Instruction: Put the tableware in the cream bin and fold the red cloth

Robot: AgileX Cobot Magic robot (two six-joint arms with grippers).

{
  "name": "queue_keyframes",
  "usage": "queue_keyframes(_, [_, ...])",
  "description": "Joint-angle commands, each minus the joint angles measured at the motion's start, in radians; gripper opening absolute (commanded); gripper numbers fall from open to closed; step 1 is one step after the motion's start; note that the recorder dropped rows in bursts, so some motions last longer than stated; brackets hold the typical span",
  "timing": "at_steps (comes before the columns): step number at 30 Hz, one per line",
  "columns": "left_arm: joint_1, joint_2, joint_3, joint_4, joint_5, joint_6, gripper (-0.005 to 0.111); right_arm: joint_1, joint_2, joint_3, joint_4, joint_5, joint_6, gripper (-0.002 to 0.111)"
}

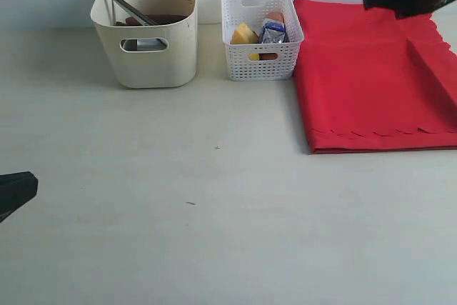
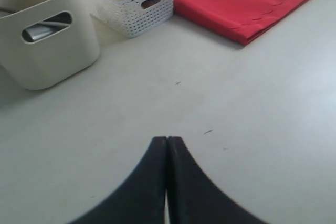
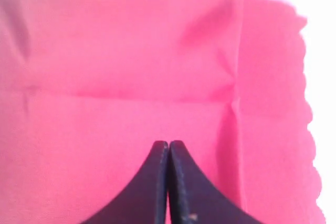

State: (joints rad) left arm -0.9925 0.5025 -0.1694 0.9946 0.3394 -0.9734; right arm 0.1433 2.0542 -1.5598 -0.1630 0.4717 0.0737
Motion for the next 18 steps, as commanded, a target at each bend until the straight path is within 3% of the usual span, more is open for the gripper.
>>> queue_keyframes(1, [0.004, -0.006, 0.002, 0.064, 0.058, -0.083, 0.0, 0.003, -0.209, 0.252, 0.088, -0.225, 0.009, 0.0])
queue_keyframes(5, [0.004, -0.006, 0.002, 0.064, 0.064, -0.08, 0.0, 0.003, -0.386, 0.484, 0.21, -0.448, 0.009, 0.0])
queue_keyframes(10, [0.004, -0.006, 0.002, 0.064, 0.064, -0.08, 0.0, 0.003, -0.547, 0.685, 0.264, -0.518, 0.032, 0.0])
queue_keyframes(18, [0.004, -0.006, 0.002, 0.064, 0.064, -0.08, 0.0, 0.003, -0.616, 0.731, 0.264, -0.528, 0.032, 0.0])
